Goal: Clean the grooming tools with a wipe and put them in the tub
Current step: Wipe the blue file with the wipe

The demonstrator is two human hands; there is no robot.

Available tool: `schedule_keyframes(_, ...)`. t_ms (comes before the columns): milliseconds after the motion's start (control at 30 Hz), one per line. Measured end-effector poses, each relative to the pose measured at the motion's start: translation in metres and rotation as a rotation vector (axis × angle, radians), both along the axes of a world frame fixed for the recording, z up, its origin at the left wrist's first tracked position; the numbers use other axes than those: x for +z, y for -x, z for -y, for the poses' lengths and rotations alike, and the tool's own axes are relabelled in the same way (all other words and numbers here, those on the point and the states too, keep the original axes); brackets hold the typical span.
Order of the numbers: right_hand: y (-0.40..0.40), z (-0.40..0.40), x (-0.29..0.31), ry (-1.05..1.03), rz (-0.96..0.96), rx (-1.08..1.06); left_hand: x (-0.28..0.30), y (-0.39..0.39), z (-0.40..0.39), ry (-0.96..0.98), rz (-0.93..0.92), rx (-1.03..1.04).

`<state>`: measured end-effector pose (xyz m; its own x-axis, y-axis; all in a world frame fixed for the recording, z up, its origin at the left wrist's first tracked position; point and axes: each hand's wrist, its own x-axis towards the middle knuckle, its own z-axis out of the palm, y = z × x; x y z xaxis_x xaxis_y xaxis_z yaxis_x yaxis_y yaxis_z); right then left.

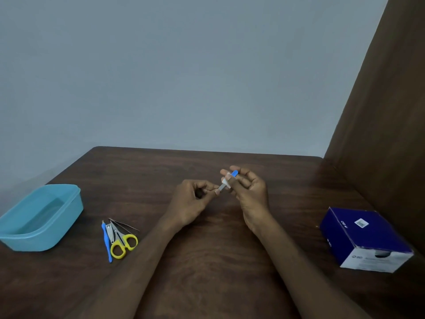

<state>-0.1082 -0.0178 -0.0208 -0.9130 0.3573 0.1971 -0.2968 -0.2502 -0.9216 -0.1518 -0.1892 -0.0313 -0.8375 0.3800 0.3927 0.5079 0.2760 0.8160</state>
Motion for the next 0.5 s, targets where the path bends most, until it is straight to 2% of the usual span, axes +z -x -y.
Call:
schedule_keyframes(100,0.0019,-0.0008,0.0001,0.049,0.026,-0.042,0.0006,-0.0009,-0.0015,0.018,-0.018,0.009)
schedule_keyframes(267,-0.002,-0.001,0.0019,0.026,0.002,0.03,0.001,-0.0033,-0.0007,-0.002,-0.041,0.02)
schedule_keyframes(333,-0.0037,-0.0009,0.0024,-0.023,0.011,0.003,0.001,-0.0034,-0.0002,0.017,-0.041,0.008)
schedule_keyframes(500,-0.0006,-0.0006,0.003,0.026,0.03,-0.055,0.0014,-0.0052,0.0014,0.06,-0.088,-0.002)
